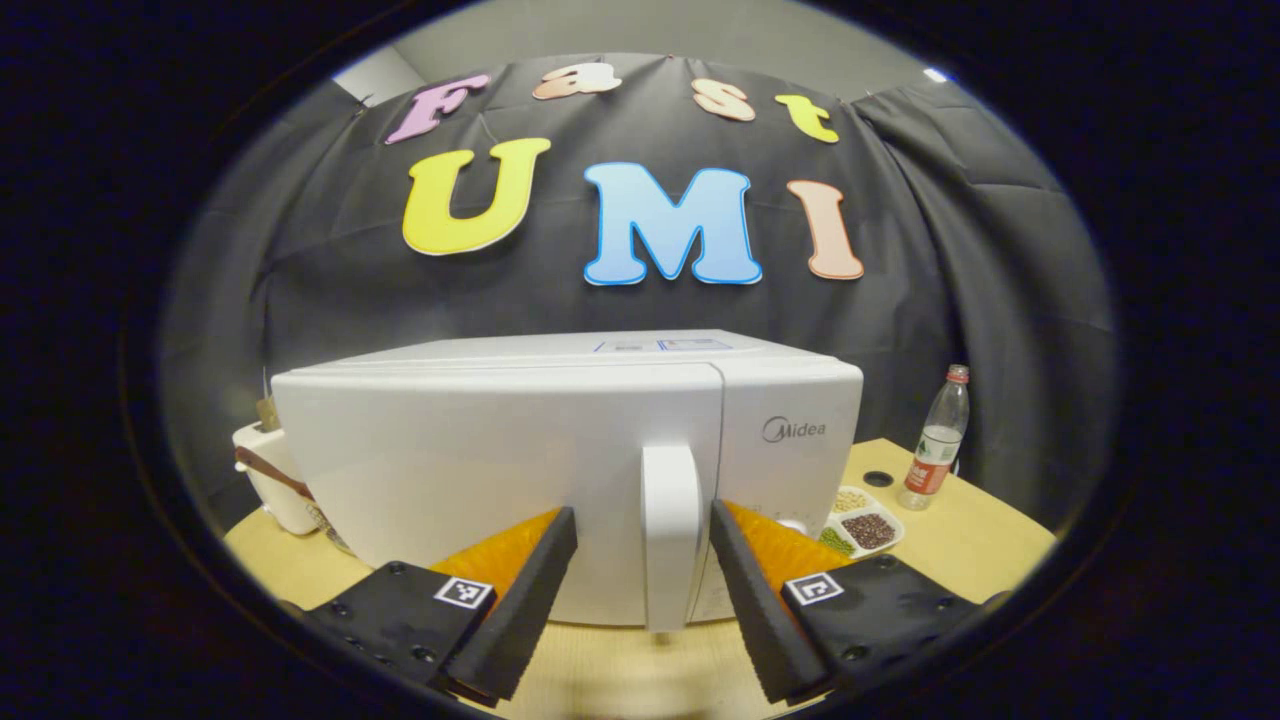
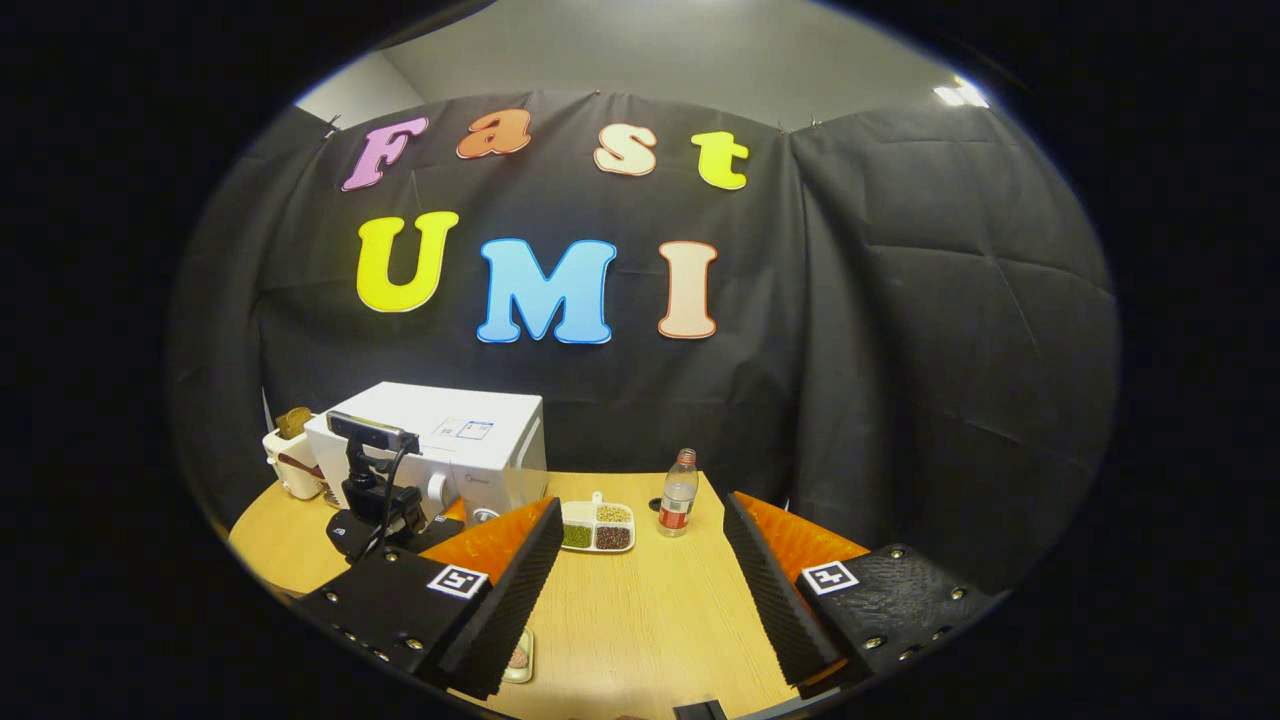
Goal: Open the microwave oven with the left hand, put the food in, and close the microwave oven.
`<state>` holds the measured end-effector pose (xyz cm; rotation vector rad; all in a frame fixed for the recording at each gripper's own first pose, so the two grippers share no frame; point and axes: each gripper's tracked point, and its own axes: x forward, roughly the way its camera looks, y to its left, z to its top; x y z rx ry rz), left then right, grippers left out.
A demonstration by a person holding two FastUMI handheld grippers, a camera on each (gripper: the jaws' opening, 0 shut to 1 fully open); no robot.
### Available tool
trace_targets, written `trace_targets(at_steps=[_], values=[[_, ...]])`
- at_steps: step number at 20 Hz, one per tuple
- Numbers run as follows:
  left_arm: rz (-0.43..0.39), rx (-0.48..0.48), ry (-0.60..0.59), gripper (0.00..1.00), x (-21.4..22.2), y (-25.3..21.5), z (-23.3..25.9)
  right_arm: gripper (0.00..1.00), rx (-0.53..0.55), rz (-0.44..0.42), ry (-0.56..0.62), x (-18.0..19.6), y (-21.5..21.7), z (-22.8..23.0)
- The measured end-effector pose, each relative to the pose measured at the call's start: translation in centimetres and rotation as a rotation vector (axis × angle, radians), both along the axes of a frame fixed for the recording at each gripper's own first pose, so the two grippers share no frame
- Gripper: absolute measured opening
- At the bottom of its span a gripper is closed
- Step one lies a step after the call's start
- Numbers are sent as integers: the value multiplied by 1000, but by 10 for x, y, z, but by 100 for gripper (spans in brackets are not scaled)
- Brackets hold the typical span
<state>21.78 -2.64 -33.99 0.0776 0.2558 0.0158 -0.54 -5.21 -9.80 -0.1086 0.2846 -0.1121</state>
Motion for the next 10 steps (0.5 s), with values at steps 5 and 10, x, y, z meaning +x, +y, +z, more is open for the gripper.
trace_targets(at_steps=[5, 10], values=[[-20, -23, 53, 34, -1, -11, -13, 98, -1, 32, 8, 5, 9, -2], [-48, -52, 89, 12, -4, -11, -16, 98, -1, 48, 8, 2, 9, -2]])
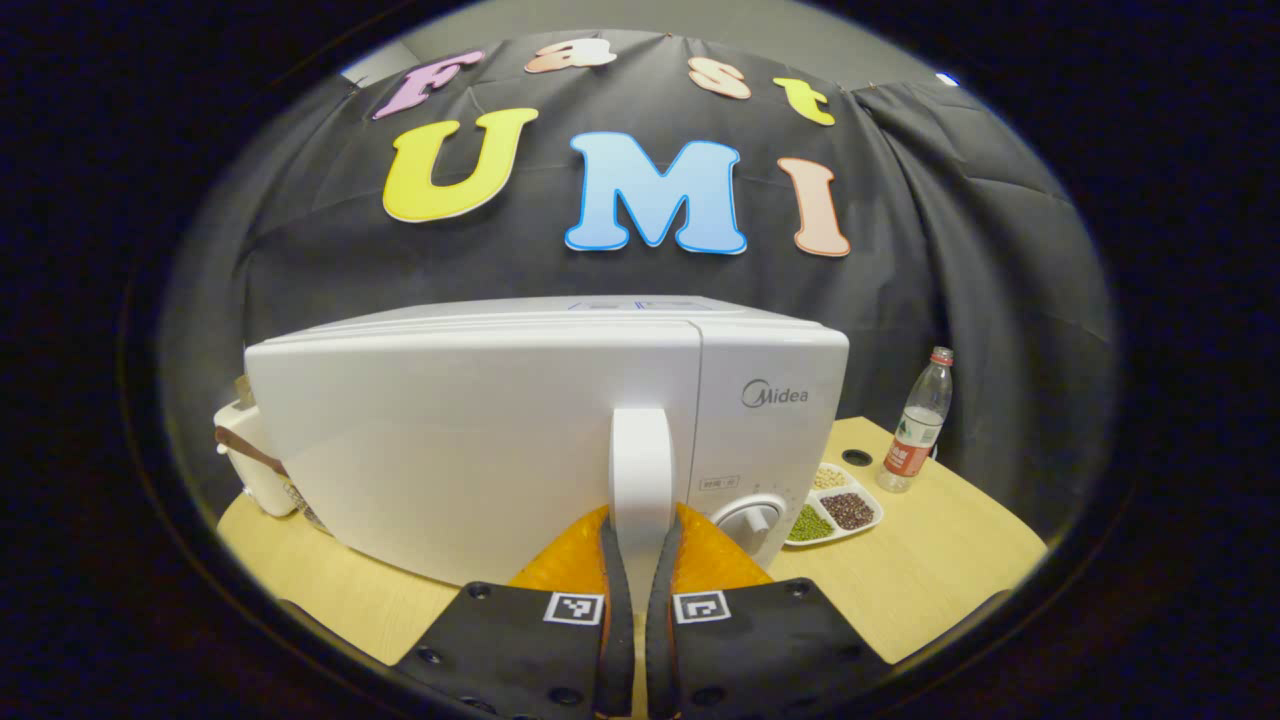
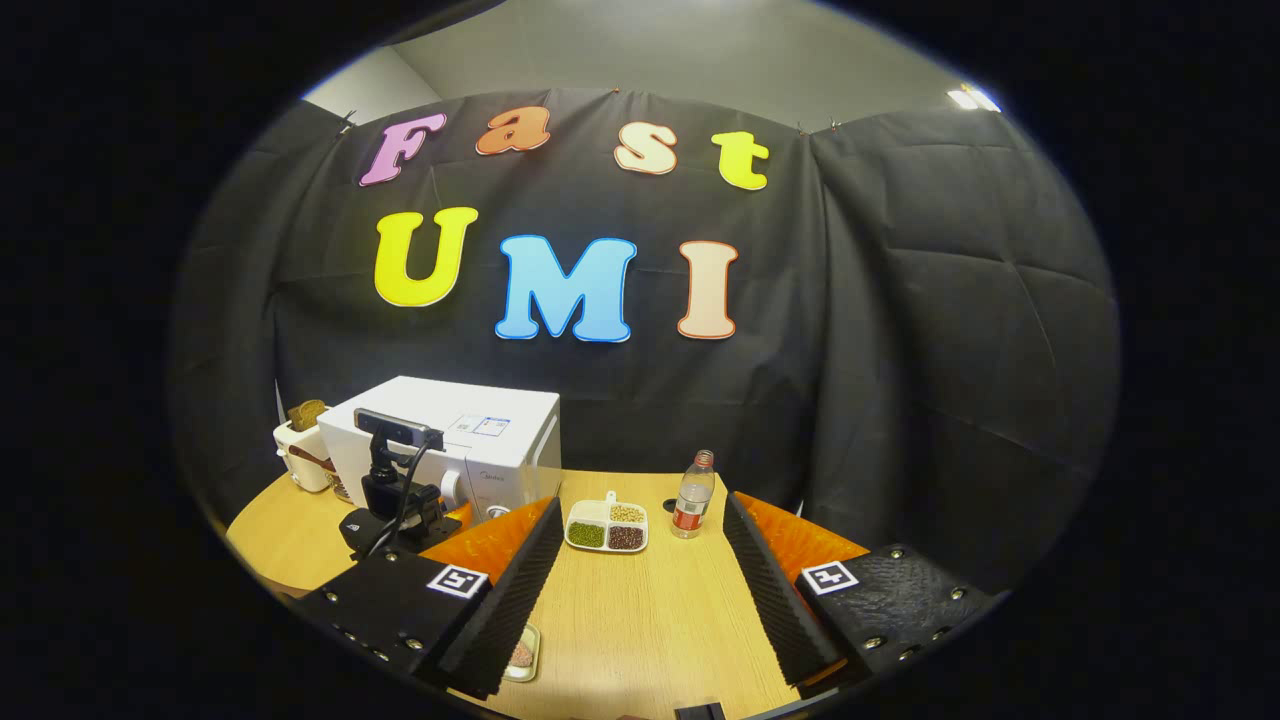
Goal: Open the microwave oven with the left hand, put the food in, and close the microwave oven.
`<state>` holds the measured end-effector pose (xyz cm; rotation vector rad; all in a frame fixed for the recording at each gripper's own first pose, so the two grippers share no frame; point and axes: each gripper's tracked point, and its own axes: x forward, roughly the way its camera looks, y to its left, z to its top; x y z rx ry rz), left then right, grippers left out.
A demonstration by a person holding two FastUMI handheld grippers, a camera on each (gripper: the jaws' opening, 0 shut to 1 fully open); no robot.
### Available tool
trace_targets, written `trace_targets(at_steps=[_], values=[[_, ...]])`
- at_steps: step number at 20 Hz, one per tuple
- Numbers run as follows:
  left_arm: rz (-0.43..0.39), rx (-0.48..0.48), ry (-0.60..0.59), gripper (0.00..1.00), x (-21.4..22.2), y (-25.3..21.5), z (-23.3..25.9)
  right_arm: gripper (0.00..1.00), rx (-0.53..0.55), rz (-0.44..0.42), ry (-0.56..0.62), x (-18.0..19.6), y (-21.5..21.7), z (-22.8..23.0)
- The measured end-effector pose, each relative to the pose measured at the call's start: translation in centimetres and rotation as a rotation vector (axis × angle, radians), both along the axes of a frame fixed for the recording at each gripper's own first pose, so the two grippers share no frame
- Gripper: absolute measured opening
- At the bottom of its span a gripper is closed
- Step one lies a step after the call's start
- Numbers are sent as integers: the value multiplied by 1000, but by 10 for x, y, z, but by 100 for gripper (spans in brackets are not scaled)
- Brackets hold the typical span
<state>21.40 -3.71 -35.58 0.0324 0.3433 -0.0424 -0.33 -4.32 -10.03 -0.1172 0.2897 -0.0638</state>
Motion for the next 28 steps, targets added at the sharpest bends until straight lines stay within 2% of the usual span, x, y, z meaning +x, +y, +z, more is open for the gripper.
trace_targets(at_steps=[2, 4, 6, 8, 15, 19, 22, 28], values=[[3, -22, 18, 10, -1, -1, -1, 98, 9, -10, -5, 0, -5, 2], [5, 23, 30, 7, -3, 1, 1, 98, 5, -17, -16, -1, -9, 7], [28, 11, 40, 7, -31, 3, -1, 98, 2, -17, -28, 0, -11, 12], [11, 43, 21, 8, -64, 12, 6, 98, 12, -11, -33, 1, -12, 12], [-25, 48, 76, 8, -144, 46, 12, 98, 65, 104, -47, 13, 31, 9], [-44, 78, 98, 22, -185, 73, 14, 98, 77, 168, -50, 17, 55, 10], [-26, 114, 117, 29, -223, 105, 18, 98, 95, 201, -42, 20, 71, 5], [48, 206, 186, 32, -292, 170, 11, 98, 111, 274, -19, 19, 108, -3]])
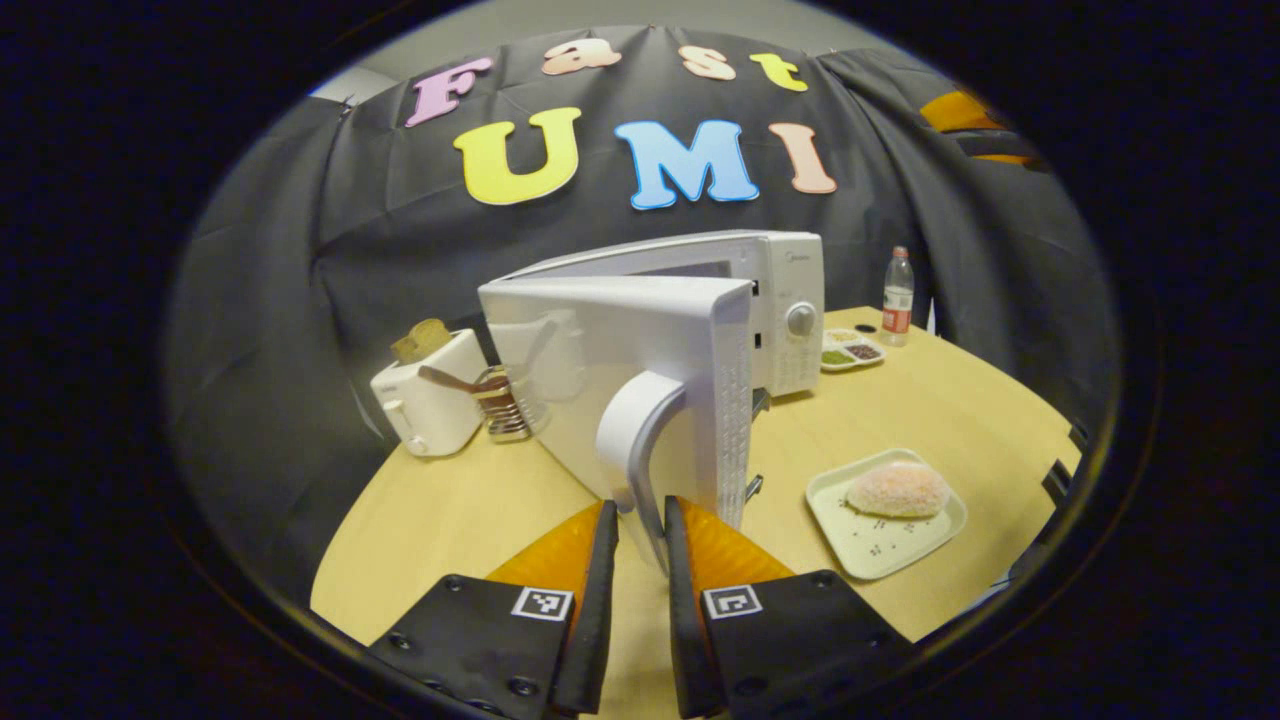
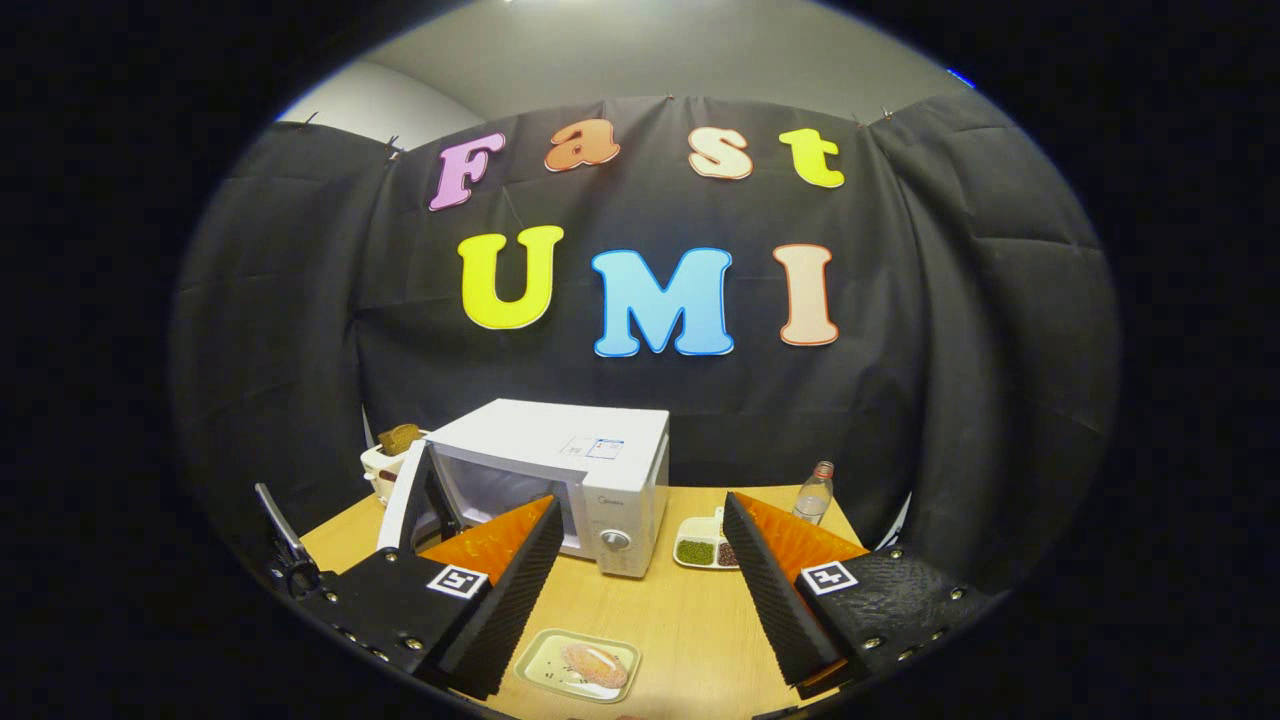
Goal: Open the microwave oven with the left hand, put the food in, and close the microwave oven.
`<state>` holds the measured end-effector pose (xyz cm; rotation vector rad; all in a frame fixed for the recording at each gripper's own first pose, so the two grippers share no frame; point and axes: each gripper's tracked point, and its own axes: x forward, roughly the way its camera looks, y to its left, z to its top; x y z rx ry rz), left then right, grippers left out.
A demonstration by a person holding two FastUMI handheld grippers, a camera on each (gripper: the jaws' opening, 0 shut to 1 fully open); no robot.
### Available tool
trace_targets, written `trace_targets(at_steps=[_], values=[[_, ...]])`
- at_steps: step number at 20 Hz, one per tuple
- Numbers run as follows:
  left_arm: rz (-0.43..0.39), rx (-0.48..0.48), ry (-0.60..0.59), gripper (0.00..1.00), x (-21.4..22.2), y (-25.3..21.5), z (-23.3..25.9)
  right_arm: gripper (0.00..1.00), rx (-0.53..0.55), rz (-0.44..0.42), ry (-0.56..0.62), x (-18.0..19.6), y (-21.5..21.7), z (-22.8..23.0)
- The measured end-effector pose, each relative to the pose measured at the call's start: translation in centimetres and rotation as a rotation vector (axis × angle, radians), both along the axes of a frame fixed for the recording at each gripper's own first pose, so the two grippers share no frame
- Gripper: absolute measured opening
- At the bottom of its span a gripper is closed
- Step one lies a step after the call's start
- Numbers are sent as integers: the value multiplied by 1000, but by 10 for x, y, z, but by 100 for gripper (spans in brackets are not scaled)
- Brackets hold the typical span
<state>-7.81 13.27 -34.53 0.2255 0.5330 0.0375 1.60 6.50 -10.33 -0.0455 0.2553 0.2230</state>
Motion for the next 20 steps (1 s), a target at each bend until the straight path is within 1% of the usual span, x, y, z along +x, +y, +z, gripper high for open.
trace_targets(at_steps=[1, 2, 4, 6, 7, 8, 9, 10, 11, 12, 14, 15, 16, 17, 18, 19, 20], values=[[15, 8, 6, 35, -7, 10, 0, 98, 0, 14, 1, -1, 7, 0], [33, 15, 5, 31, -14, 19, 2, 98, 0, 26, 1, -2, 14, 0], [74, 25, 2, 32, -23, 39, 4, 98, 0, 51, 2, -4, 25, 0], [107, 17, 5, 28, -25, 57, 2, 98, 2, 71, 1, -6, 36, 0], [122, 23, 7, 32, -29, 66, 4, 98, 0, 81, 1, -8, 40, 0], [134, 35, 3, 32, -32, 76, 7, 98, -2, 89, -2, -8, 44, 2], [144, 47, 0, 27, -36, 85, 10, 98, -6, 96, -5, -9, 48, 3], [155, 54, -2, 27, -39, 95, 13, 98, -9, 102, -8, -11, 51, 3], [167, 59, -9, 31, -44, 106, 17, 98, -12, 106, -9, -11, 53, 3], [183, 62, -13, 32, -48, 117, 20, 98, -13, 108, -9, -12, 54, 3], [231, 82, -18, 31, -59, 144, 26, 98, -12, 111, -8, -12, 57, 2], [253, 87, -22, 27, -63, 156, 29, 98, -11, 111, -8, -12, 58, 3], [274, 93, -26, 27, -67, 167, 33, 98, -10, 111, -7, -14, 59, 2], [293, 97, -31, 31, -71, 175, 36, 98, -11, 111, -6, -13, 59, 2], [305, 99, -35, 28, -71, 181, 37, 98, -13, 110, -4, -12, 59, -1], [309, 100, -39, 32, -71, 185, 40, 98, -12, 109, 2, -12, 59, -2], [315, 110, -40, 32, -71, 186, 39, 98, -10, 109, 11, -11, 58, -5]])
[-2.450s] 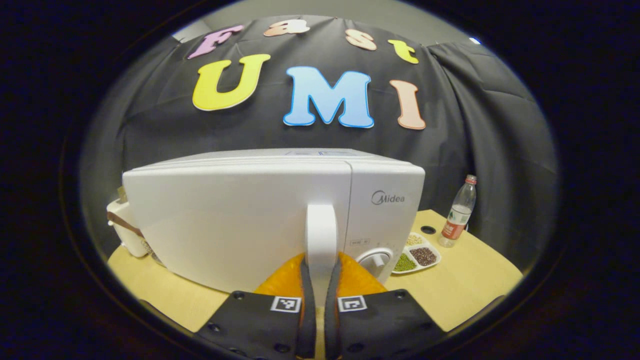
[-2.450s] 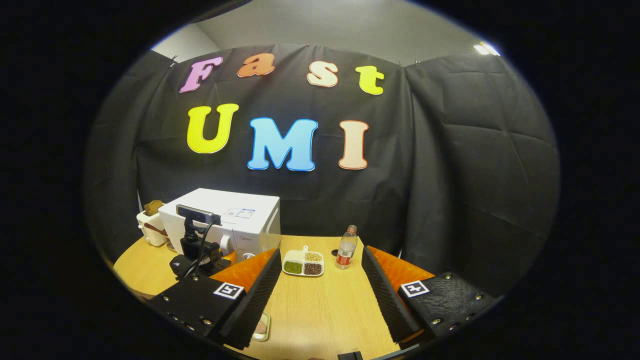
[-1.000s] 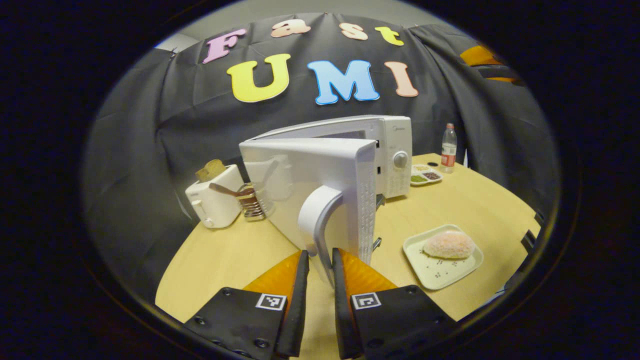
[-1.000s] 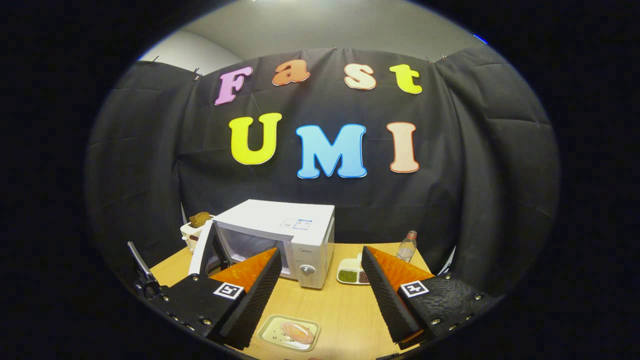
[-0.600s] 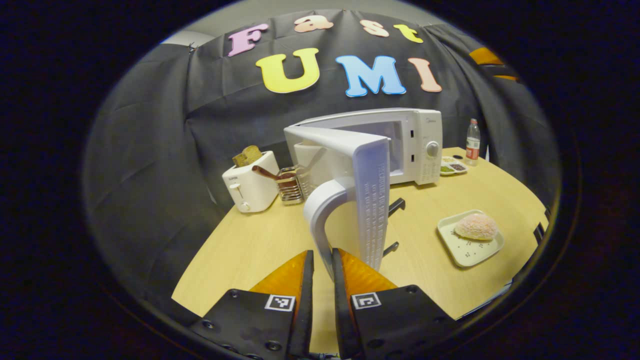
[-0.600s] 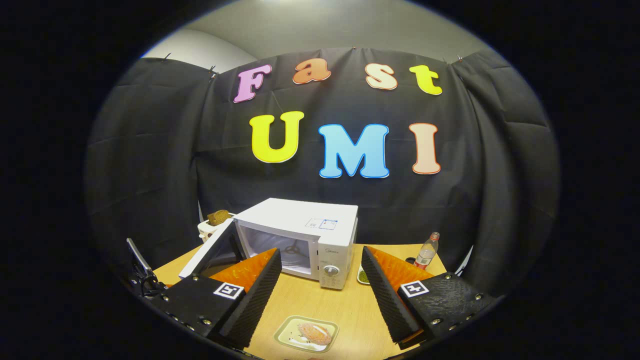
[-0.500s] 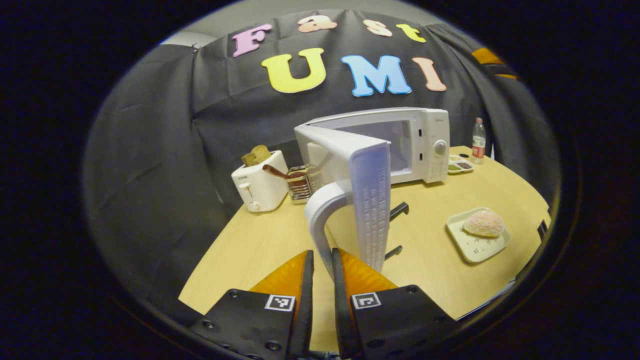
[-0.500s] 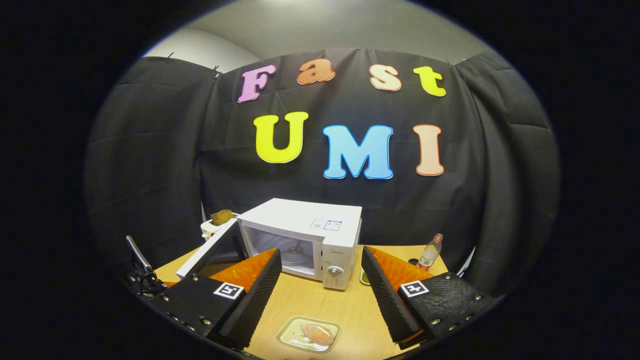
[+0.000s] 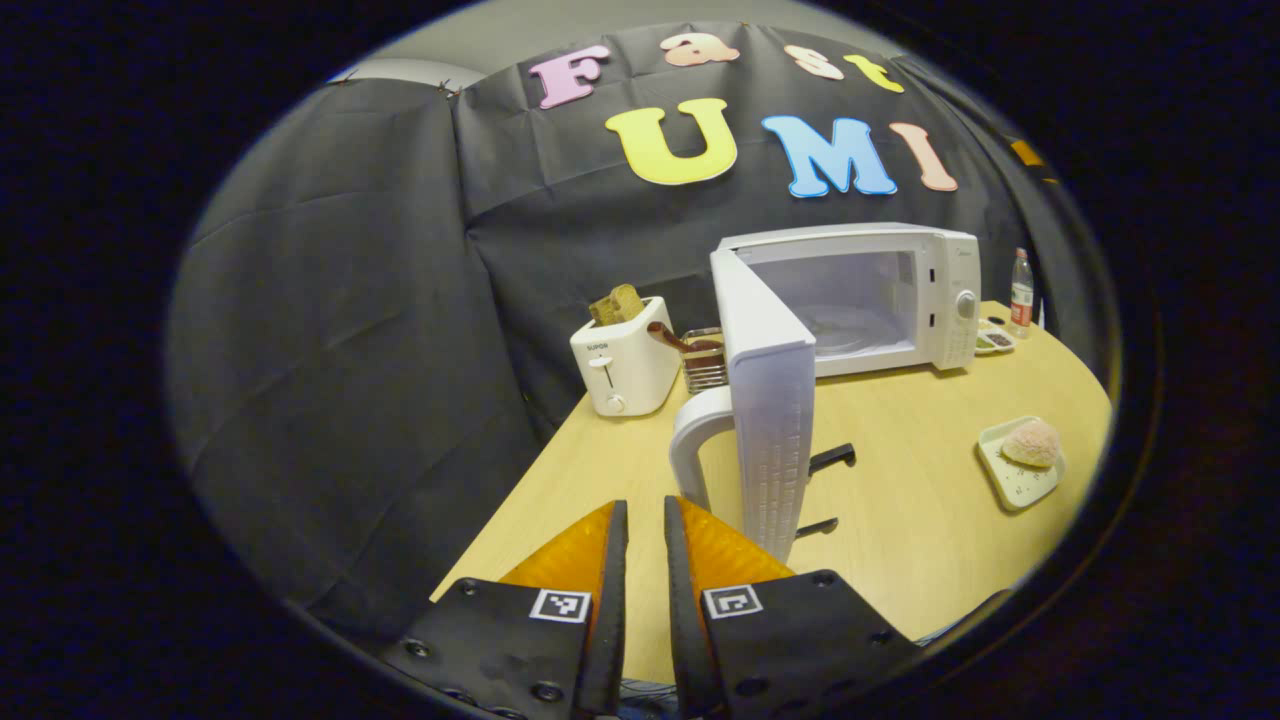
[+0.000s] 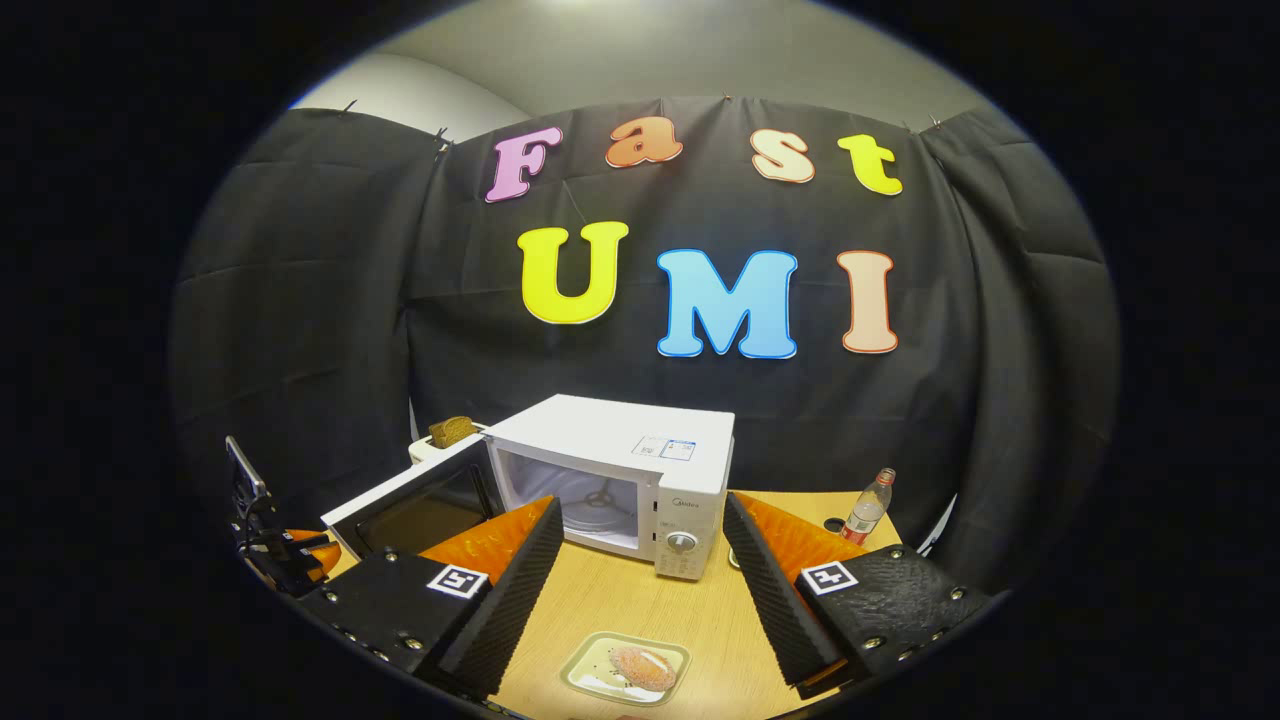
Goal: Open the microwave oven with the left hand, put the food in, and close the microwave oven.
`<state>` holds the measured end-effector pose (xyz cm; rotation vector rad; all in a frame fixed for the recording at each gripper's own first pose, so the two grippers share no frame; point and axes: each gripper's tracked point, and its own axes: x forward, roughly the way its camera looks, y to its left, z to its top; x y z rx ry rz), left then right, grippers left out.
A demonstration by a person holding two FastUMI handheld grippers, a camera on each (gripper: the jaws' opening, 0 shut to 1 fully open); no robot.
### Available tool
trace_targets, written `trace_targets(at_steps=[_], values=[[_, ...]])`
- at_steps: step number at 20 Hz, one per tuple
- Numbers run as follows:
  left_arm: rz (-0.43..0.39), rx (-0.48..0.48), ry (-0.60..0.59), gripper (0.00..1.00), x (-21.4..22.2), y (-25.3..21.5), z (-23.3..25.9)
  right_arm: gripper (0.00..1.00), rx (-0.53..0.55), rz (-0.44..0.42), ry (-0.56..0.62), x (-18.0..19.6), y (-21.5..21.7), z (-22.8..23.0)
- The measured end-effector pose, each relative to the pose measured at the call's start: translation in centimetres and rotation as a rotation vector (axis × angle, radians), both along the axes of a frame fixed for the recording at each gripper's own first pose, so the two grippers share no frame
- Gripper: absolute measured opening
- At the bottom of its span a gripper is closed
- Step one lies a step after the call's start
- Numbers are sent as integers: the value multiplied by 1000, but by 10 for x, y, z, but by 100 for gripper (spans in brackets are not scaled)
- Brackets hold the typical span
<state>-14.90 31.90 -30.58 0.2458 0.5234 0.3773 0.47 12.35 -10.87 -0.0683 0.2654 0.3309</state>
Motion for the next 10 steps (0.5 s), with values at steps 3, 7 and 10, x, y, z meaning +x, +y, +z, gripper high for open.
trace_targets(at_steps=[3, 7, 10], values=[[20, 1, -26, 32, -2, -4, 14, 98, -17, 18, 26, 3, -8, -14], [80, -26, -215, 32, -22, -29, 80, 98, -40, 67, 106, 0, -32, -60], [63, -75, -365, 64, -20, -64, 140, 98, -10, 119, 172, -4, -36, -98]])
